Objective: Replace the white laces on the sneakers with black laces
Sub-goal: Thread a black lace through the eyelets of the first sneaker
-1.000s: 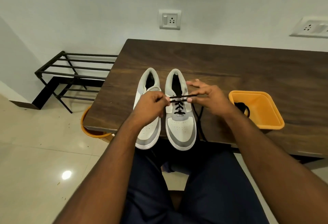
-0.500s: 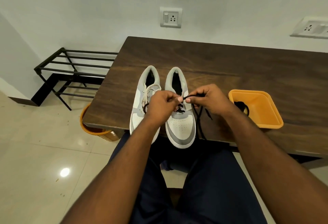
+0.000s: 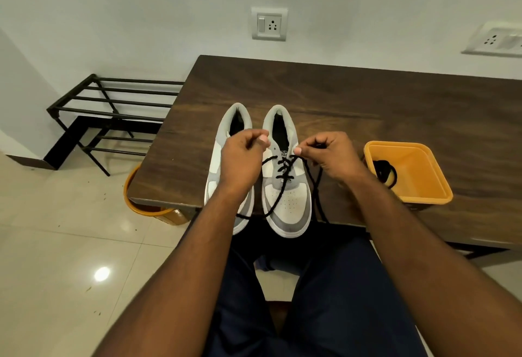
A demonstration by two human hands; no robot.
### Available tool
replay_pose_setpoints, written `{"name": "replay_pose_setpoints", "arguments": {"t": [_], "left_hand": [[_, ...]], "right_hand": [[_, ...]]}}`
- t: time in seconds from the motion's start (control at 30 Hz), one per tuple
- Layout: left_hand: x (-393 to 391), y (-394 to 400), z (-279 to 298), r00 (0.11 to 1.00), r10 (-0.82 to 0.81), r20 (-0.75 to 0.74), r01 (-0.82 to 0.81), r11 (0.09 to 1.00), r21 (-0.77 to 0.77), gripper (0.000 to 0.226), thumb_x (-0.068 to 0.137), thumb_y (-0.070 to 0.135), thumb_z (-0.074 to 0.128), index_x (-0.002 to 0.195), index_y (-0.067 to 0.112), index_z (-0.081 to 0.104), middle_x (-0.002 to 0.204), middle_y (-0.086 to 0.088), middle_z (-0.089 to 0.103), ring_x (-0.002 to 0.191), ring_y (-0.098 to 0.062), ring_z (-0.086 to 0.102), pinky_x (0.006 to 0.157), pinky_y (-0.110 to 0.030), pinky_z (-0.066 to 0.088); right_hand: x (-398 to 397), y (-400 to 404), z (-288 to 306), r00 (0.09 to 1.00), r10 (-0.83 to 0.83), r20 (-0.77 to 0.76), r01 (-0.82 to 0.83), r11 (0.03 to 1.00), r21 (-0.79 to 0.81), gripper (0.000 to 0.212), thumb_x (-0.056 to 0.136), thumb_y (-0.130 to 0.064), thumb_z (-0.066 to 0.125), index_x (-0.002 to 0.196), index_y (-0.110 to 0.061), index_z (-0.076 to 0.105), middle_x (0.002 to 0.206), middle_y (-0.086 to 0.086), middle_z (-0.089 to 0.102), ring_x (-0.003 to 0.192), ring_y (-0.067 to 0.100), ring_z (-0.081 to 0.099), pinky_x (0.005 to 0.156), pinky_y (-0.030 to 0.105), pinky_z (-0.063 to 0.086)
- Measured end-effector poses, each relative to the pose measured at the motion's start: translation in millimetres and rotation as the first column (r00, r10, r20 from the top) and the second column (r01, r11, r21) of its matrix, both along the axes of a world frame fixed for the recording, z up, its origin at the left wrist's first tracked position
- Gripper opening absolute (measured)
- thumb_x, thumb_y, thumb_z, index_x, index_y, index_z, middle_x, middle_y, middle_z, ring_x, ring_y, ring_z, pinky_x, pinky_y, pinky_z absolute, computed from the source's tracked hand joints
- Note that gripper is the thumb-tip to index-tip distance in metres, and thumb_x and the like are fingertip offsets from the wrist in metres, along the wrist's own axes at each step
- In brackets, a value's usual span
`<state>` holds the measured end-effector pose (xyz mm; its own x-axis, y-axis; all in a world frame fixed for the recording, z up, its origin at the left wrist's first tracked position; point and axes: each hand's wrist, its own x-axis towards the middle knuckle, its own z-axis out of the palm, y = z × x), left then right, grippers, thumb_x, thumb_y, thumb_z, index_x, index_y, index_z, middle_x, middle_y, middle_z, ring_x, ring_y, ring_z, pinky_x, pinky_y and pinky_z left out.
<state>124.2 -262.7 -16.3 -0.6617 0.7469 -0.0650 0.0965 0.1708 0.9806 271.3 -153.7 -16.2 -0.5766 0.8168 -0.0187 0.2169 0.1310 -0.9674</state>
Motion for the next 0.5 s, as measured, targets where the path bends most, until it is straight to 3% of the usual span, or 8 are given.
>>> {"name": "replay_pose_setpoints", "arguments": {"t": [0.1, 0.17, 0.3, 0.37, 0.5], "left_hand": [[8, 13, -2, 0.968, -0.118, 0.222, 0.116, 0.993, 0.019, 0.018, 0.098, 0.019, 0.058, 0.106, 0.011, 0.071, 0.095, -0.006, 0.075, 0.086, -0.012, 0.071, 0.077, -0.025, 0.054], [13, 17, -9, 0.948, -0.188, 0.257, 0.191, 0.981, 0.012, 0.019, 0.098, 0.021, 0.058, 0.104, 0.009, 0.072, 0.091, -0.009, 0.075, 0.079, -0.016, 0.071, 0.067, -0.027, 0.055], [17, 20, -12, 0.937, -0.148, 0.316, 0.149, 0.989, 0.023, 0.018, 0.094, 0.019, 0.064, 0.097, 0.004, 0.073, 0.072, -0.007, 0.069, 0.047, -0.005, 0.052, 0.044, -0.016, 0.042], [17, 21, -12, 0.929, -0.152, 0.338, 0.152, 0.988, 0.026, 0.017, 0.09, 0.012, 0.068, 0.099, -0.002, 0.073, 0.063, 0.001, 0.068, 0.046, -0.001, 0.056, 0.046, -0.012, 0.042], [14, 23, -13, 0.937, -0.139, 0.32, 0.12, 0.99, 0.08, 0.009, 0.086, 0.003, 0.071, 0.093, -0.001, 0.074, 0.076, -0.004, 0.074, 0.069, -0.008, 0.071, 0.063, -0.015, 0.053]], "right_hand": [[-8, -1, -2, 0.998, 0.048, -0.051, -0.052, 0.995, -0.088, 0.016, 0.089, 0.001, 0.063, 0.099, -0.009, 0.071, 0.073, 0.002, 0.07, 0.062, 0.004, 0.063, 0.057, 0.018, 0.053], [-11, -1, -1, 0.995, 0.073, -0.071, -0.081, 0.989, -0.127, 0.018, 0.088, 0.003, 0.064, 0.104, -0.005, 0.067, 0.07, 0.005, 0.07, 0.059, 0.01, 0.064, 0.055, 0.02, 0.054], [-12, 2, -1, 0.995, -0.032, -0.094, 0.019, 0.991, -0.131, 0.01, 0.081, 0.0, 0.073, 0.082, -0.003, 0.063, 0.059, 0.002, 0.068, 0.049, 0.009, 0.061, 0.047, 0.019, 0.049], [-13, 5, -5, 0.986, -0.099, -0.134, 0.077, 0.984, -0.162, 0.008, 0.079, -0.004, 0.075, 0.076, -0.005, 0.067, 0.06, 0.003, 0.068, 0.051, 0.009, 0.06, 0.049, 0.019, 0.049], [-17, 7, -10, 0.977, -0.154, -0.146, 0.116, 0.964, -0.239, 0.011, 0.082, -0.01, 0.073, 0.08, 0.001, 0.07, 0.063, 0.008, 0.068, 0.052, 0.012, 0.061, 0.052, 0.021, 0.052]]}}
